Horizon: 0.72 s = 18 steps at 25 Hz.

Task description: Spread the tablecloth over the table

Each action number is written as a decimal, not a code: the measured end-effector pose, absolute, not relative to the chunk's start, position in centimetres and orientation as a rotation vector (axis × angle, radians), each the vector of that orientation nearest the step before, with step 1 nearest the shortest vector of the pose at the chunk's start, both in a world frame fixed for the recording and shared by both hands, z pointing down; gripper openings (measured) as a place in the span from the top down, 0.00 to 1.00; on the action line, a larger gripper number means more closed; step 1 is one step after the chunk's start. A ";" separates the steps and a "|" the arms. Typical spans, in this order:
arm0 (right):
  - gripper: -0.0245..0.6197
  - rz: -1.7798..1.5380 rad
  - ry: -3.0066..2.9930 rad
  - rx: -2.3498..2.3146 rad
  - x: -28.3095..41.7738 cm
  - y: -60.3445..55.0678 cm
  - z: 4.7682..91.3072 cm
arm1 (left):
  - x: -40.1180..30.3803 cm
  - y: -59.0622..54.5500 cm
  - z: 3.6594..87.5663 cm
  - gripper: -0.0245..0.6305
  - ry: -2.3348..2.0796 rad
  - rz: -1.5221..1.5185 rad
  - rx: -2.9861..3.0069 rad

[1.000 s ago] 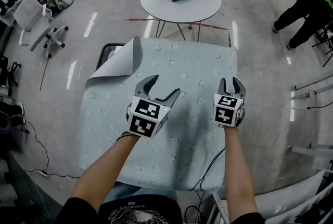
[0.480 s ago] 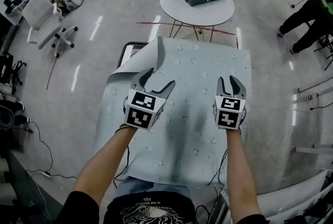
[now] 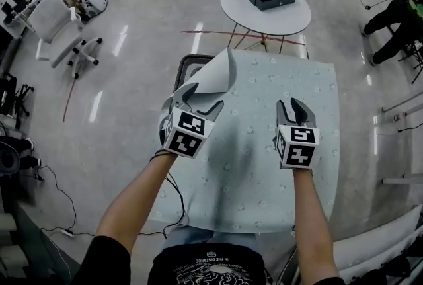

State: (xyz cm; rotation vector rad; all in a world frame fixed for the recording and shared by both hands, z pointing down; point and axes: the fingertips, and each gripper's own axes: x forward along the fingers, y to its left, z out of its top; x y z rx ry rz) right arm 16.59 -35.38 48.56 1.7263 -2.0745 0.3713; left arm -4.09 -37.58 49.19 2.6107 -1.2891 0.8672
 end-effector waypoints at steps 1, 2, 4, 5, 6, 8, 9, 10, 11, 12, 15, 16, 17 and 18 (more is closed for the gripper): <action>0.74 0.379 -2.078 1.728 15.7 -35.2 48.5 | -4.8 -37.9 49.6 0.45 -1.272 0.903 2.630; 0.74 0.387 -2.083 1.731 14.8 -34.9 48.5 | -5.5 -38.2 50.0 0.45 -1.252 0.940 2.649; 0.74 0.408 -2.092 1.737 13.0 -34.3 48.7 | -6.8 -38.6 51.1 0.45 -1.205 1.019 2.687; 0.74 0.418 -2.094 1.740 12.3 -34.0 48.9 | -7.3 -38.9 51.8 0.45 -1.180 1.060 2.705; 0.74 0.426 -2.093 1.741 11.6 -33.8 49.1 | -7.8 -39.1 52.4 0.45 -1.156 1.100 2.724; 0.74 0.435 -2.087 1.738 10.3 -33.4 49.5 | -8.6 -39.7 53.6 0.45 -1.112 1.166 2.759; 0.74 0.439 -2.083 1.736 9.7 -33.2 49.7 | -8.8 -40.0 54.2 0.45 -1.091 1.191 2.775; 0.74 0.444 -2.078 1.736 9.3 -33.0 49.9 | -9.1 -40.3 54.9 0.45 -1.070 1.213 2.789; 0.74 0.451 -2.071 1.740 8.9 -32.8 50.0 | -9.2 -40.7 55.6 0.45 -1.050 1.230 2.801; 0.74 0.459 -2.063 1.746 8.6 -32.6 50.2 | -9.3 -41.1 56.2 0.45 -1.029 1.244 2.812; 0.75 0.483 -2.034 1.761 8.2 -32.3 50.7 | -9.3 -41.9 58.2 0.50 -0.973 1.289 2.843; 0.74 0.494 -2.024 1.764 8.1 -32.2 51.0 | -9.3 -42.1 58.8 0.52 -0.957 1.308 2.853; 0.75 0.504 -2.013 1.765 8.0 -32.1 51.2 | -9.3 -42.3 59.5 0.52 -0.945 1.328 2.861; 0.74 0.513 -2.003 1.765 7.9 -32.1 51.4 | -9.3 -42.5 60.0 0.53 -0.936 1.348 2.868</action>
